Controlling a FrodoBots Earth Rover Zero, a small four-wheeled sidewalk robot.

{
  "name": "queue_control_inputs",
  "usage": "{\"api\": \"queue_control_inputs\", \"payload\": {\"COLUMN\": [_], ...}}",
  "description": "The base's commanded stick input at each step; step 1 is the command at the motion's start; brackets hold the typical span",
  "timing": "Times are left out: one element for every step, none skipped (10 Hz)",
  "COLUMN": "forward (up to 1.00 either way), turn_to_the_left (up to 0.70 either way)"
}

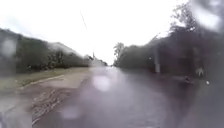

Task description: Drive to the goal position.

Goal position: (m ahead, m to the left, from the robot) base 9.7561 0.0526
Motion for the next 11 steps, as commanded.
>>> {"api": "queue_control_inputs", "payload": {"forward": [0.70,0.70,0.70,0.70,0.70,0.70,0.70,0.70,0.70,0.70,0.70], "turn_to_the_left": [0.00,0.00,0.00,0.00,0.00,0.00,0.00,-0.05,-0.34,-0.18,-0.01]}}
